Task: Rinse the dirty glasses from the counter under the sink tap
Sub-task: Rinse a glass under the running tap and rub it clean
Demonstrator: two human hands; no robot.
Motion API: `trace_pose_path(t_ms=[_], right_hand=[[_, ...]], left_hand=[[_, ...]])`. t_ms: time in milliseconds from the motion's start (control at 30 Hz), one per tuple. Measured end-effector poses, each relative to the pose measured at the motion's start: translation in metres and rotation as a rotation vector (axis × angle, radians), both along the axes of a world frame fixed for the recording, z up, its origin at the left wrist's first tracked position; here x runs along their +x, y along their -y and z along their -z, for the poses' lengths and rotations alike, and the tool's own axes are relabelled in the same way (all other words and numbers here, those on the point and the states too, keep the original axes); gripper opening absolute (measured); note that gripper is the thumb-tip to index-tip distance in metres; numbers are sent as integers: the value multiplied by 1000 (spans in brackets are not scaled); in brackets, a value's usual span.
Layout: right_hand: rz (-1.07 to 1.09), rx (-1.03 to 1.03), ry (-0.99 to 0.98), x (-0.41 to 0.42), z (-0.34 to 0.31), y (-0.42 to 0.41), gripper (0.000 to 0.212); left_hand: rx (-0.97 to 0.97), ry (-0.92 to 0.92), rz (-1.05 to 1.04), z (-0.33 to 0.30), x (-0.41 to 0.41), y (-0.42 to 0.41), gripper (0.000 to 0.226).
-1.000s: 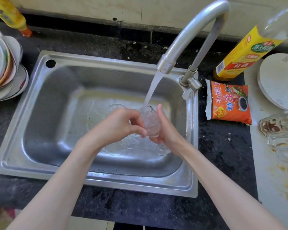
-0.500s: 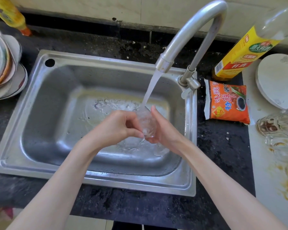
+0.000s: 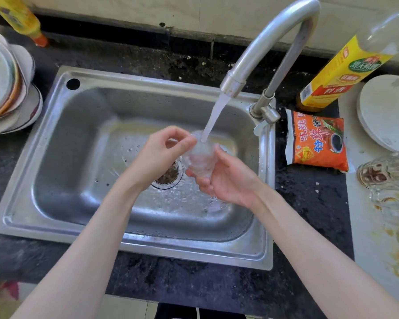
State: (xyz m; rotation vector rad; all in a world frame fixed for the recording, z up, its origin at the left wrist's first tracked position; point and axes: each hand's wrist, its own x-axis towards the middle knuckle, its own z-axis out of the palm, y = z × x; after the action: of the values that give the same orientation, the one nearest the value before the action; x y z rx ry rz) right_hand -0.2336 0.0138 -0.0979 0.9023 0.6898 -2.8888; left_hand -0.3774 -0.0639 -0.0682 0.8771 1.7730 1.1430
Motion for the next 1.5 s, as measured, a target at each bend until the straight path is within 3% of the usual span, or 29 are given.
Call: trace_pose_path(t_ms=[167,333,433,533,667,733,900,1033,1100,1167,1267,1367,1433,1500], right_hand=[[79,-72,-25,-1,-5,-5,61],[29,-39,109,0,-8,0,68],[-86,112,208,5,-13,1,66],[-184,286,284,10,-23,-1,51],[49,242,294,0,-33,-5,27],[147,208,298,-8,-34,-8,26],[234,131,297,-20,-35,-11,24],[323,124,288,-22,-27,-10,21],[350,90,337,-21,-20,-8,16],[354,65,392,-19,-13,-6,16],[355,27,443,-15,-3,-4,23],[319,-21,467,-12,1,-1,10],[292,-62,459,-11,1,2,21],[306,-101,458,-10,1,2,25]], left_hand=[[-34,142,-6,2,4,-10,14],[-62,376,-43,7,6,-7,24],[-62,474,-135,12,6,-6,17],[-95,615,-303,21,-2,-5,19],[-89,908,-572,32,-5,-5,18],[-60,1048,-692,37,-6,-7,31],[-11,1135,-795,45,-10,-10,51],[43,1111,-877,43,-10,-8,53],[70,996,-863,41,-8,-5,37],[108,798,-801,38,-4,-1,16],[139,439,-680,27,4,0,16],[177,25,-499,9,15,0,13],[237,-39,-417,1,22,0,29],[222,23,-329,0,24,-1,56]])
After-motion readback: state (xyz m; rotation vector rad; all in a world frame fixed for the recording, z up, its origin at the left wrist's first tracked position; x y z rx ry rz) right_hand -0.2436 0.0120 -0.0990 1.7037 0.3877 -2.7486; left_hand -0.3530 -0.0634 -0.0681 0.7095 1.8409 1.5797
